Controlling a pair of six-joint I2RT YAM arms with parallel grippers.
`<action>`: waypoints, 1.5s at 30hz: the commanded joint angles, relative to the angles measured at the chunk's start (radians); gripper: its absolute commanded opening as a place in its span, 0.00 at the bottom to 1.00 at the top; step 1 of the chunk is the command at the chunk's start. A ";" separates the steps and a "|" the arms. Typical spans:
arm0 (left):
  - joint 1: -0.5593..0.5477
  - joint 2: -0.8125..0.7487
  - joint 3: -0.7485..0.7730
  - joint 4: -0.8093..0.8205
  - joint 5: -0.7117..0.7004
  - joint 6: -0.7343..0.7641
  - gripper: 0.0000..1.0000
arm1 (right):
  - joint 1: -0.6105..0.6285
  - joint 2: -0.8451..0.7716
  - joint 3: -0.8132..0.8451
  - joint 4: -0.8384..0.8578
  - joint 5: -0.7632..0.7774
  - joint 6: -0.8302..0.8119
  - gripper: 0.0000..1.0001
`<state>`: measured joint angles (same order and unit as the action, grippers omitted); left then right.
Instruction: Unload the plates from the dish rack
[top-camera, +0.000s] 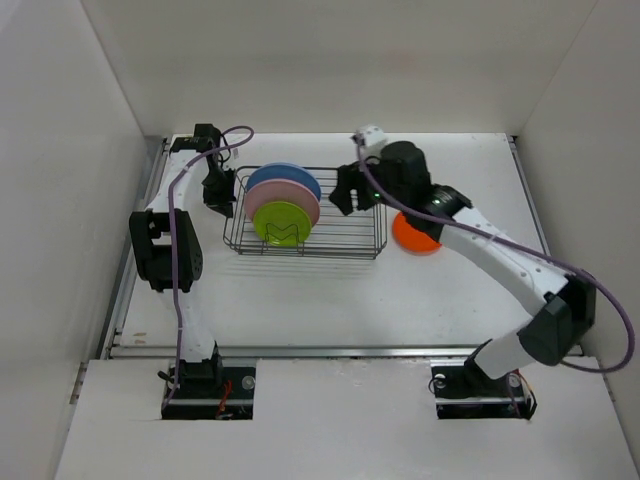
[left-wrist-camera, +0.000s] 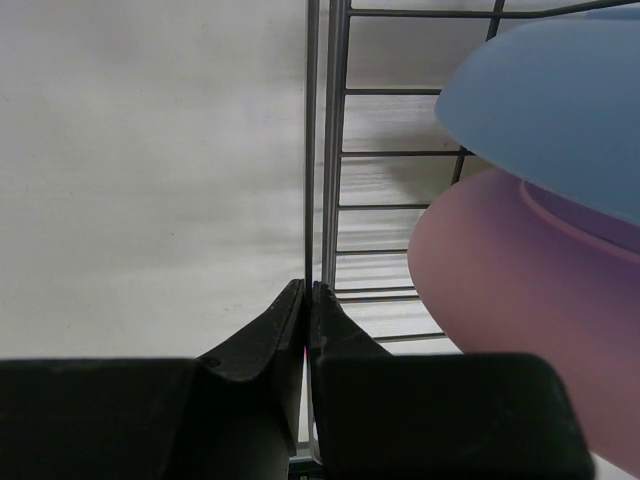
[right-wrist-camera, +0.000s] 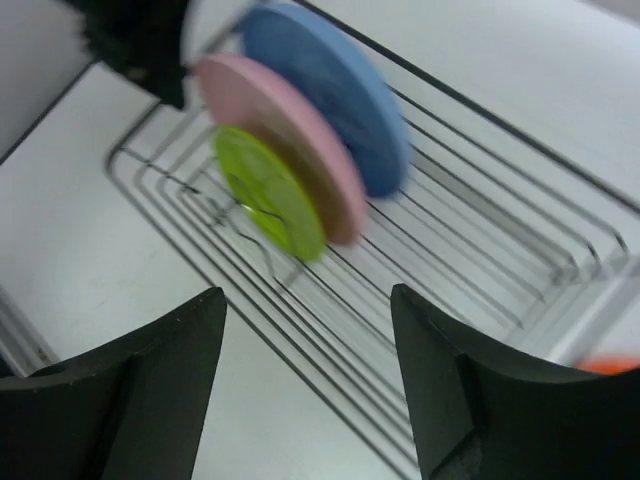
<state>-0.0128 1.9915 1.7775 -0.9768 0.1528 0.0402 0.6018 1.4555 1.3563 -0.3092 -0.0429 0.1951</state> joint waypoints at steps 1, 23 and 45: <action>0.017 -0.063 -0.013 -0.039 -0.029 -0.014 0.00 | 0.116 0.183 0.174 -0.053 -0.110 -0.256 0.72; 0.017 -0.072 -0.069 -0.048 -0.029 -0.014 0.00 | 0.211 0.698 0.627 -0.160 0.109 -0.272 0.00; 0.017 -0.082 -0.099 -0.030 -0.029 -0.053 0.00 | -0.270 0.062 0.103 0.112 -0.267 0.403 0.00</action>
<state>-0.0082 1.9472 1.7088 -0.9333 0.1482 0.0277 0.4397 1.5036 1.5715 -0.1547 -0.1547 0.3576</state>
